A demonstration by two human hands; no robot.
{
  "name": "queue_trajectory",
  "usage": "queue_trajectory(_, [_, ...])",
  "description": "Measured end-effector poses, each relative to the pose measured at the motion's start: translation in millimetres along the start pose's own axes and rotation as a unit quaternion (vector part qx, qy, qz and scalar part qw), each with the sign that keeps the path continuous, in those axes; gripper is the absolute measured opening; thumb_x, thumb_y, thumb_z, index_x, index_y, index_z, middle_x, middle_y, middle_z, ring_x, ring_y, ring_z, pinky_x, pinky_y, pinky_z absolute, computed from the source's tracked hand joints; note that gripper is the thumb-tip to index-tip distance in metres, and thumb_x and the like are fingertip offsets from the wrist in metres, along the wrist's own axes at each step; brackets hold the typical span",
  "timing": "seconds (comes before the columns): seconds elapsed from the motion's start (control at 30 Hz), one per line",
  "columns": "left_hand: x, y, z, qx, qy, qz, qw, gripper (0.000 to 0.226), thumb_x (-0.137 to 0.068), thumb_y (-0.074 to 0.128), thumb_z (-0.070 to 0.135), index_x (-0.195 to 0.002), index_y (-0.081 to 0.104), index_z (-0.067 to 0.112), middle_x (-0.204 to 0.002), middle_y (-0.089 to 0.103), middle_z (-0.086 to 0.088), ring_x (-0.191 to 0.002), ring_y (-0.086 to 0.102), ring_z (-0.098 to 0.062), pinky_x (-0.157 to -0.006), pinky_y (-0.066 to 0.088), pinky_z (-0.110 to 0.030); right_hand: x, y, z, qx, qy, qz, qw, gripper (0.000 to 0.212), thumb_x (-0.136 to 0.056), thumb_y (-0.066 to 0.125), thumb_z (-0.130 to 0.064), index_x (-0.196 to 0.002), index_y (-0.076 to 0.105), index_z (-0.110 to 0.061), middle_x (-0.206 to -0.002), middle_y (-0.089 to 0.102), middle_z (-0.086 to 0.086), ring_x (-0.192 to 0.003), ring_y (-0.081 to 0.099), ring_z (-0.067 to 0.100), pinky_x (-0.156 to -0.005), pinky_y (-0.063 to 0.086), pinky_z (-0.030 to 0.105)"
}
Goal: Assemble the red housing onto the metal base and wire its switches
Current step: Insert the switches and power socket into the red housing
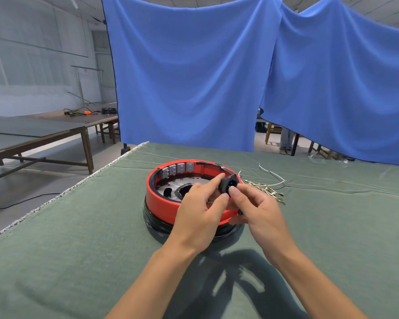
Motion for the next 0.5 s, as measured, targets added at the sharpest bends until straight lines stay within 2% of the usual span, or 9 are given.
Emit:
queue_trajectory(0.1, [1, 1, 6, -0.061, 0.037, -0.008, 0.997, 0.051, -0.084, 0.048, 0.039, -0.133, 0.054, 0.025, -0.097, 0.057, 0.007, -0.102, 0.047, -0.011, -0.094, 0.038, -0.024, -3, -8, 4, -0.027, 0.017, 0.021, 0.999, 0.008, -0.089, 0.06, -0.015, -0.088, 0.067, -0.012, -0.069, 0.069, -0.004, -0.062, 0.063, 0.007, -0.055, 0.055, 0.021])
queue_trajectory(0.2, [2, -6, 4, -0.088, 0.039, 0.011, 0.995, 0.049, -0.081, 0.052, 0.032, -0.129, 0.058, 0.026, -0.096, 0.054, 0.006, -0.103, 0.046, -0.008, -0.093, 0.037, -0.019, -5, -16, 11, -0.043, 0.041, 0.038, 0.998, 0.006, -0.089, 0.061, -0.012, -0.091, 0.063, -0.007, -0.072, 0.073, 0.001, -0.062, 0.069, 0.012, -0.051, 0.055, 0.024])
queue_trajectory(0.33, [-1, -18, -7, -0.181, 0.013, 0.052, 0.982, 0.031, -0.085, 0.057, 0.014, -0.114, 0.067, 0.018, -0.1, 0.063, 0.005, -0.103, 0.051, -0.013, -0.094, 0.041, -0.031, -3, -23, 16, 0.054, 0.027, 0.062, 0.996, 0.011, -0.083, 0.068, -0.006, -0.086, 0.059, -0.012, -0.074, 0.072, 0.01, -0.06, 0.07, 0.021, -0.044, 0.051, 0.026])
queue_trajectory(0.43, [-1, -21, -10, -0.168, 0.001, 0.059, 0.984, 0.023, -0.081, 0.058, 0.01, -0.096, 0.074, 0.015, -0.095, 0.071, 0.005, -0.096, 0.059, -0.011, -0.087, 0.044, -0.025, -2, -20, 16, 0.13, 0.002, 0.051, 0.99, 0.019, -0.08, 0.072, -0.007, -0.082, 0.063, -0.024, -0.074, 0.072, 0.006, -0.064, 0.07, 0.019, -0.05, 0.05, 0.027])
queue_trajectory(0.5, [-1, -24, -9, -0.14, -0.007, 0.055, 0.989, 0.026, -0.073, 0.053, 0.016, -0.086, 0.076, 0.016, -0.084, 0.069, 0.01, -0.086, 0.061, -0.007, -0.079, 0.046, -0.02, -2, -21, 12, 0.178, -0.025, 0.058, 0.982, 0.021, -0.078, 0.075, -0.011, -0.081, 0.066, -0.029, -0.075, 0.072, -0.003, -0.068, 0.068, 0.012, -0.058, 0.052, 0.029])
Point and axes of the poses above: each hand's wrist, its own x-axis away from the middle knuckle, its own y-axis out of the palm, z = x × y, the point moved 9 cm from there along -x, towards the middle knuckle
